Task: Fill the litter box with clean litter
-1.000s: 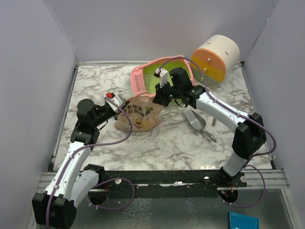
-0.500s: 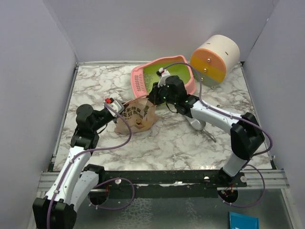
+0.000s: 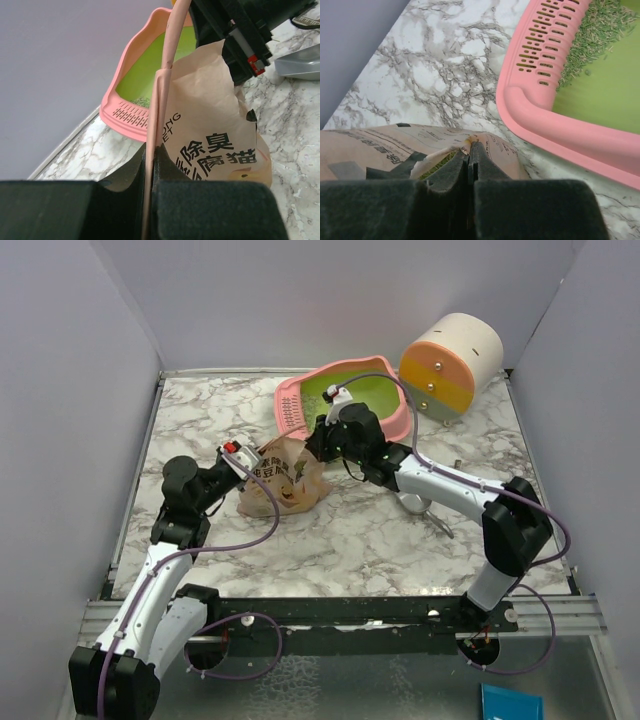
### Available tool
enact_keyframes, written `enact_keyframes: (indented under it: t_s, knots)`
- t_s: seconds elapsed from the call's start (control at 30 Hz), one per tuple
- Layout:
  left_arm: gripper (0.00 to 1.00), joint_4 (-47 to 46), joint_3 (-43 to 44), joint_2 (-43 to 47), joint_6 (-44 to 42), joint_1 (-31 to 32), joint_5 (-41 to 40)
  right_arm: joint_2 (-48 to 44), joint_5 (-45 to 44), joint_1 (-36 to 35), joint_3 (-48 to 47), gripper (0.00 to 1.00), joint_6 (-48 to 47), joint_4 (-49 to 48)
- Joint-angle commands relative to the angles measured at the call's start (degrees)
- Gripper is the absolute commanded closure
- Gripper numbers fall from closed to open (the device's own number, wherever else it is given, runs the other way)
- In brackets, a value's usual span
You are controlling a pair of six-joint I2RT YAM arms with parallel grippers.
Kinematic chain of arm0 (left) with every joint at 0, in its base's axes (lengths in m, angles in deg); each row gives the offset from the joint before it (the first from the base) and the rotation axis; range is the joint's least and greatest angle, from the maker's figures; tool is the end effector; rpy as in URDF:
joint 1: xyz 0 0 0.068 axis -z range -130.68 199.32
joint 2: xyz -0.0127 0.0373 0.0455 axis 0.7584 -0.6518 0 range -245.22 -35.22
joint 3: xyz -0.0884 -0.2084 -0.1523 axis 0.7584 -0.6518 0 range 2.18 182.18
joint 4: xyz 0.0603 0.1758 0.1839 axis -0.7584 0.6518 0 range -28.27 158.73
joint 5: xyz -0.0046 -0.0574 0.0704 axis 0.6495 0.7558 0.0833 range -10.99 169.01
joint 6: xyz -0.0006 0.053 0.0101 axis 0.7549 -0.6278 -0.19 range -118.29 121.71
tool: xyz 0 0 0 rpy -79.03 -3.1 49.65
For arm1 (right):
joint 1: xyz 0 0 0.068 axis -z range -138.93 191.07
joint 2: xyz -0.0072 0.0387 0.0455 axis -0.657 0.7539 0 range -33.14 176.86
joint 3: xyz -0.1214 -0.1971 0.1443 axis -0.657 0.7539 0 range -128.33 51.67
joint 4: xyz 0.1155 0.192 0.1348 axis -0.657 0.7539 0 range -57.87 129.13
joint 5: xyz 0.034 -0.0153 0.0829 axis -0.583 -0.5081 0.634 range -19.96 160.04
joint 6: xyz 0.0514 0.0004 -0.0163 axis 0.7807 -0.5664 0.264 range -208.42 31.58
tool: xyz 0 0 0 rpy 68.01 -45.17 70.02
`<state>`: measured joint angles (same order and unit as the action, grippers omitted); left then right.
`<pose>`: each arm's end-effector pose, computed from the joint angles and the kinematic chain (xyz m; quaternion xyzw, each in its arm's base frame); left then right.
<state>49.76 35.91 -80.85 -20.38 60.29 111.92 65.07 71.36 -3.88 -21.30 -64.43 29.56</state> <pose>0.1843 -0.0553 0.3106 0.3850 0.5927 -0.1334 0.6948 0.2867 0.2875 0.2824 -0.1576 0.8172 0.3216 0.4515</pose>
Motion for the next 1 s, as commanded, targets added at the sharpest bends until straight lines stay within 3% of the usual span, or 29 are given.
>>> enact_keyframes:
  t_s: [0.0,0.17,0.23,0.43,0.6,0.7,0.77,0.9,0.97]
  knots:
    - [1.0,-15.0,4.7,3.1,-1.9,-0.1,-7.0,-4.2,-1.6,-1.0,-3.5,0.97,-3.6,1.9]
    - [1.0,-15.4,5.4,3.0,0.9,-0.1,-7.1,-4.8,2.7,-1.0,-3.9,0.86,-4.1,4.8]
    - [1.0,-15.3,5.4,3.0,2.6,-0.1,-7.3,-5.2,3.7,-1.0,-3.8,0.76,-3.8,5.9]
    - [0.73,-15.1,3.8,6.1,6.3,-0.1,-5.4,-11.3,-2.0,-1.0,-0.8,0.63,-4.3,8.7]
    - [0.54,-14.8,3.1,10.8,9.8,-0.1,-6.5,-20.3,-13.2,-1.0,0.8,0.49,-7.8,14.5]
    - [0.66,-11.7,5.3,11.9,22.4,-0.1,-7.2,-25.2,-22.1,0.6,1.8,0.47,-8.6,22.2]
    - [0.72,-4.3,9.9,9.6,30.3,-0.1,-5.4,-27.4,-21.2,6.2,3.5,0.48,-6.5,27.6]
    - [0.86,11.4,20.5,0.1,41.4,-0.1,3.6,-31.4,1.3,28.5,13.0,0.48,-3.4,30.8]
    - [0.88,15.5,23.1,-3.5,44.5,0.0,7.9,-31.8,6.5,37.1,18.4,0.48,-3.0,30.2]
